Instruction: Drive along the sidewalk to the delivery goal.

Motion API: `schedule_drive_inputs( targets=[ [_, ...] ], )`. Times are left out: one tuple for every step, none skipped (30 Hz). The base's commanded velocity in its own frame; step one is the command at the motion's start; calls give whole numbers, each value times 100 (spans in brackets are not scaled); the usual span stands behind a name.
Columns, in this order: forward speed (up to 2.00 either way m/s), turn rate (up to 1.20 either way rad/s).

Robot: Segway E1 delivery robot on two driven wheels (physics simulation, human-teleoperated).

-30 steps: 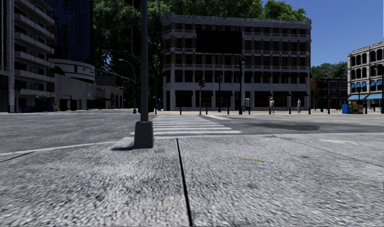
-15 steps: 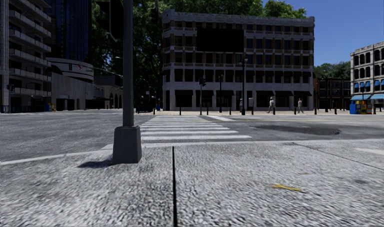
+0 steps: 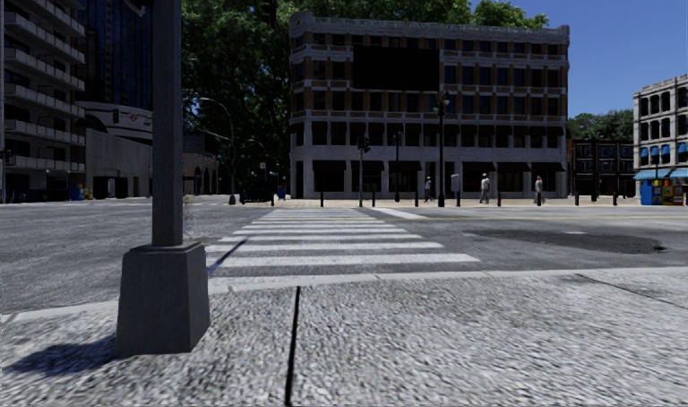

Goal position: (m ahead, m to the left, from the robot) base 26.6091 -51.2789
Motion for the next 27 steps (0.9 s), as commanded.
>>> schedule_drive_inputs(
  targets=[
    [200, 0],
    [200, 0],
    [200, 0],
    [200, 0],
    [200, 0],
    [200, 0],
    [200, 0],
    [200, 0],
    [200, 0],
    [200, 0],
    [200, 0],
    [200, 0],
    [200, 0],
    [200, 0],
    [200, 0],
    [200, 0],
    [200, 0],
    [200, 0],
    [200, 0],
    [200, 0],
    [200, 0],
    [200, 0],
    [200, 0],
    [200, 0],
    [200, 0],
    [200, 0],
    [200, 0]
  ],
)
